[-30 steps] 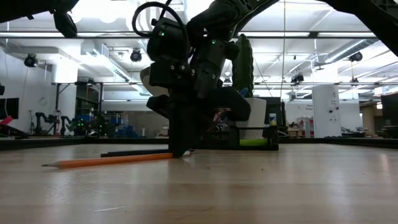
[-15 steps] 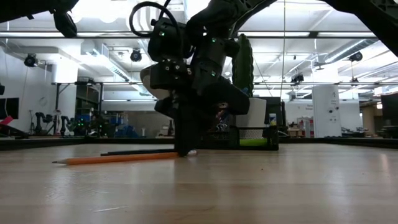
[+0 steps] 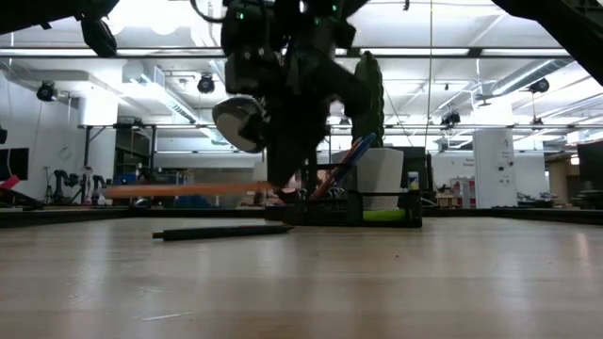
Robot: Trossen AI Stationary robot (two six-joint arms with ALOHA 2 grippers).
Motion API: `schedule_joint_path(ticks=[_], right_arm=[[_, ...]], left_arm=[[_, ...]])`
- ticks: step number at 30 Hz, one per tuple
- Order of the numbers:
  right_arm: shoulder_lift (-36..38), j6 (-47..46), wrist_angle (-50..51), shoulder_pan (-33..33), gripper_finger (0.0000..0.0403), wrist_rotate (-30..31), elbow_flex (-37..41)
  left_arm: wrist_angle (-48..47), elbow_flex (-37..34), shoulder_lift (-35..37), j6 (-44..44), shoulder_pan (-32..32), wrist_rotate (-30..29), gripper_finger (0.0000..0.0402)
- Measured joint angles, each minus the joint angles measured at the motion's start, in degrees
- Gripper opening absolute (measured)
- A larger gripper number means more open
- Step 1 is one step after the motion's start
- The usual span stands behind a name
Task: Pick and place office supplies into organizer
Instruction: Put the orange pencil into the black desk organizer
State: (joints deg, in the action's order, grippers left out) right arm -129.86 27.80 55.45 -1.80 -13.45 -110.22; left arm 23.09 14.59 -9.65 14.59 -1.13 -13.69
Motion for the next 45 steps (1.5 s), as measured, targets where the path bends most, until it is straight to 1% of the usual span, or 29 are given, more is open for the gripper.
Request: schedule_joint_path(ticks=[10, 16, 19, 26, 30, 34, 37, 40, 45], right_arm=[[0.2, 0.6, 14.9, 0.1, 0.0009, 5.8, -14.5], [0.3, 0.6, 22.8, 0.7, 0.0009, 13.5, -21.9], [0.3, 0.7, 25.9, 1.6, 0.0009, 15.9, -24.6], [3.3, 2.8, 29.8, 3.2, 0.0008, 24.5, -24.3], [5.1, 3.0, 30.7, 4.4, 0.0008, 27.8, -24.3], [5.7, 4.8, 33.7, 5.8, 0.0008, 33.4, -24.3], [5.7, 5.7, 34.6, 6.9, 0.0008, 35.9, -24.3], [6.0, 6.5, 34.6, 7.8, 0.0008, 37.2, -24.3], [6.1, 6.9, 34.6, 9.7, 0.0008, 41.9, -24.3]], left_arm=[[0.0, 0.0, 0.0, 0.0, 0.0, 0.0, 0.0000], [0.0, 0.0, 0.0, 0.0, 0.0, 0.0, 0.0000], [0.1, 0.0, 0.0, 0.0, 0.0, 0.0, 0.0000], [0.4, 0.0, 0.0, 0.0, 0.0, 0.0, 0.0000], [0.4, 0.0, 0.0, 0.0, 0.0, 0.0, 0.0000], [0.4, 0.0, 0.0, 0.0, 0.0, 0.0, 0.0000], [0.4, 0.0, 0.0, 0.0, 0.0, 0.0, 0.0000], [0.4, 0.0, 0.0, 0.0, 0.0, 0.0, 0.0000], [0.4, 0.0, 0.0, 0.0, 0.0, 0.0, 0.0000]])
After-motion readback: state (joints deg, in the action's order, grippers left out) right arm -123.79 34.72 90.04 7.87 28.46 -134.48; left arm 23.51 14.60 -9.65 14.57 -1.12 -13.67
